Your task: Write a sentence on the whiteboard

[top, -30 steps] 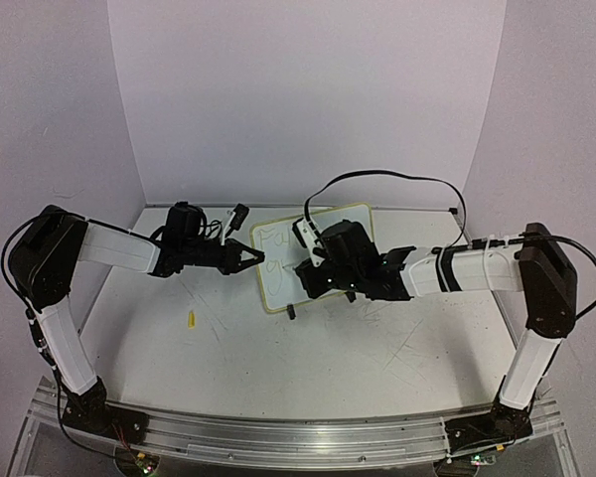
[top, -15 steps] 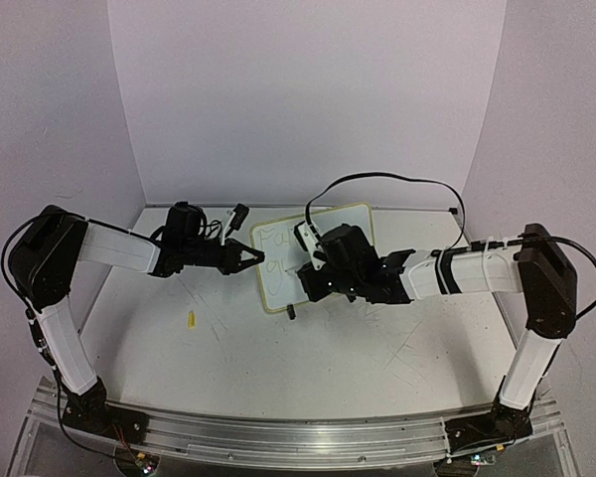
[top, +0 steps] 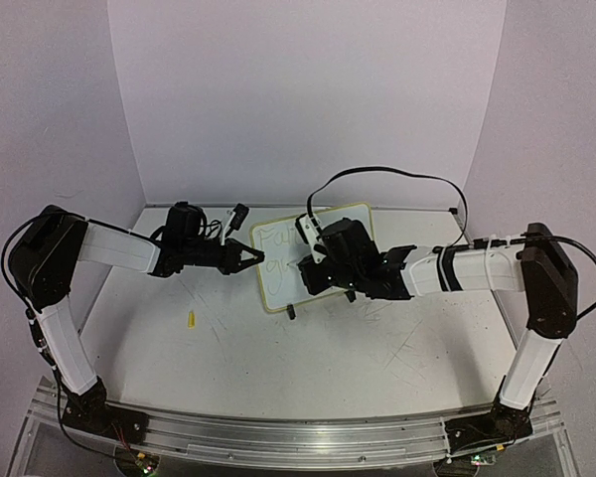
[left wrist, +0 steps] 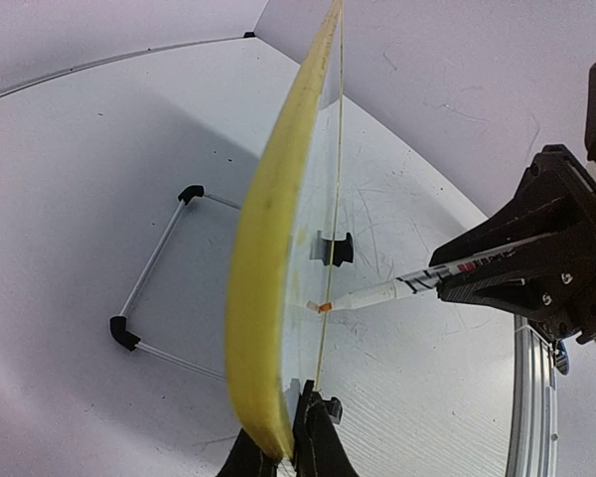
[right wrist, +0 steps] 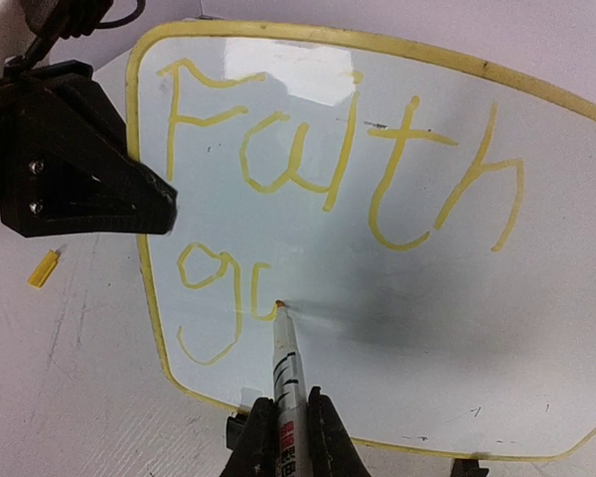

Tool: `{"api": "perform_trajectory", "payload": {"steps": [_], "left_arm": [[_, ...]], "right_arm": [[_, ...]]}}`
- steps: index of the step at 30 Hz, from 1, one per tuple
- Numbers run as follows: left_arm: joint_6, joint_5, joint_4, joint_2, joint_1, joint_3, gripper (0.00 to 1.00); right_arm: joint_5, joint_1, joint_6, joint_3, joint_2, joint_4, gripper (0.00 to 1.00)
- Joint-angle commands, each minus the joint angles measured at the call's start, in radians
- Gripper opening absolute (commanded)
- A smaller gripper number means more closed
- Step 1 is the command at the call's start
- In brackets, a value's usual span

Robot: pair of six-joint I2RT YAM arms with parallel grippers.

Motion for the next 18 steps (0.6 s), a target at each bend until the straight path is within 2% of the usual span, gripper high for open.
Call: {"api": "perform_trajectory", "payload": {"steps": [1, 18], "left_arm": [[0.091, -0.143, -0.075, 0.009, 0.010, 0.005, 0.00], [0.092, -0.142, -0.076, 0.009, 0.010, 0.011, 0.00]], "right_arm": [[0.086, -0.036, -0.014, 0.056, -0.034, 0.043, 0.00], [0.017, -0.035, 0.011, 0.002, -0.048, 0.040, 0.00]]}}
